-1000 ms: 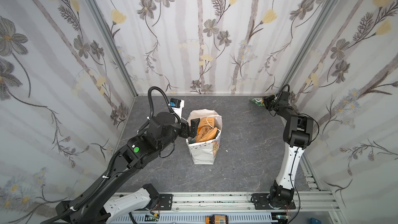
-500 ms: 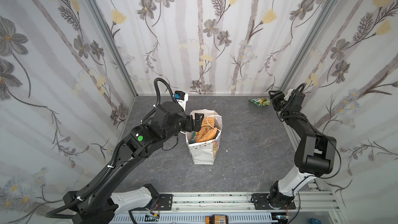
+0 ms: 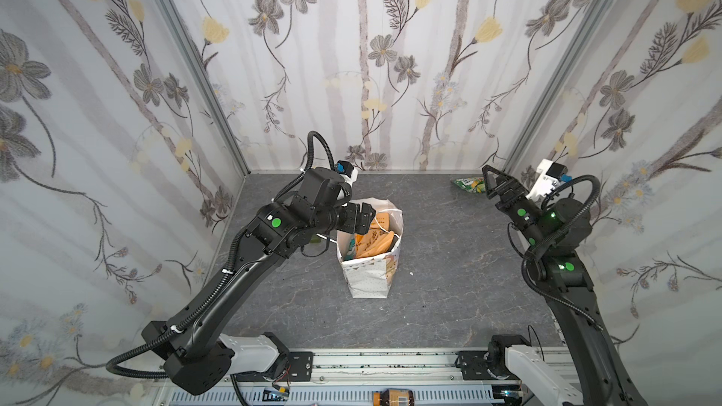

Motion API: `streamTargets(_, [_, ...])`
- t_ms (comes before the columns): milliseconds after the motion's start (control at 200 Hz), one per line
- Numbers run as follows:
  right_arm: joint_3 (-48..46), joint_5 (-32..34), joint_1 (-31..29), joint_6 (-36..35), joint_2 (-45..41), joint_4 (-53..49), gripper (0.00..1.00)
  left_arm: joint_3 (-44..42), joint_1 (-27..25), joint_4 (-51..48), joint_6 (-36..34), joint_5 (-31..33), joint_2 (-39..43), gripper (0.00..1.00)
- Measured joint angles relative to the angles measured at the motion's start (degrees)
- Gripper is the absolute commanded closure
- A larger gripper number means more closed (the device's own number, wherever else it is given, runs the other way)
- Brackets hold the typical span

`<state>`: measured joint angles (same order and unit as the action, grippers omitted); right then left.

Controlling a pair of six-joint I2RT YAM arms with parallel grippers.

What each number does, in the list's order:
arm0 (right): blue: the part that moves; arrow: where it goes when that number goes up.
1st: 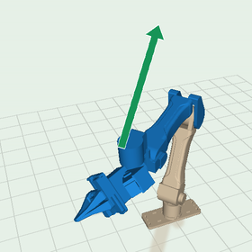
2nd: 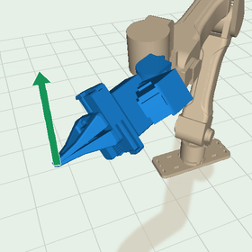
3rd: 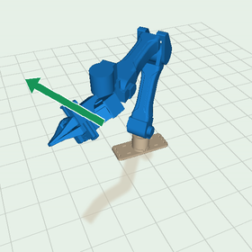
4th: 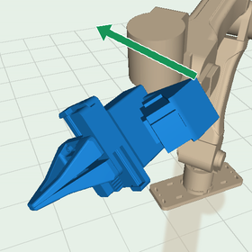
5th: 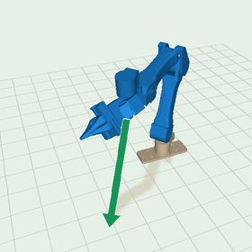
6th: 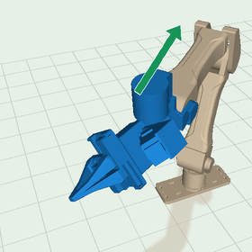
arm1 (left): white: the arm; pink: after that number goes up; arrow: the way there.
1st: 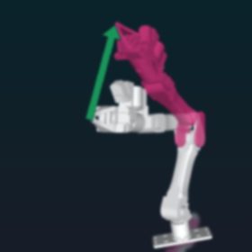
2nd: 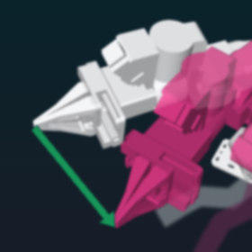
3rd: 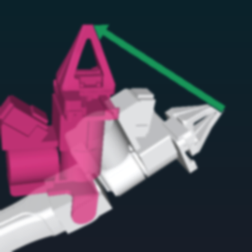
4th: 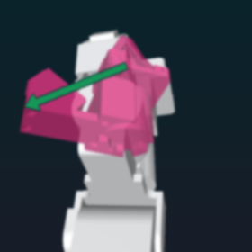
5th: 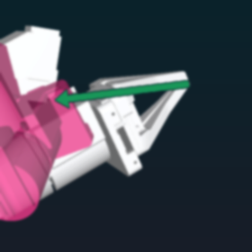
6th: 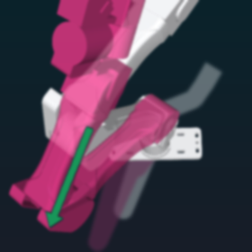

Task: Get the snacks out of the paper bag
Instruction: 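Move the right gripper back toward the bag while left holds the bag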

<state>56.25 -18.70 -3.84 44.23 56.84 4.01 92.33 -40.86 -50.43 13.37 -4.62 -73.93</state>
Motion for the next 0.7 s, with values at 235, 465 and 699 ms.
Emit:
streamTargets(235, [2.8, -1.3, -8.8, -2.9, -7.9, -11.3, 0.0, -4.5, 0.1, -0.3, -6.2, -10.8, 4.9, 0.09])
streamTargets(465, [9.6, -2.3, -19.8, -6.1, -4.8, -23.0, 0.0, -7.8, 0.1, -0.3, -10.4, -17.3, 4.5, 0.11])
streamTargets(699, [16.2, 0.6, -31.5, -9.4, 2.5, -31.6, 0.0, -12.1, 0.1, 3.0, -9.8, -16.0, 2.9, 0.23])
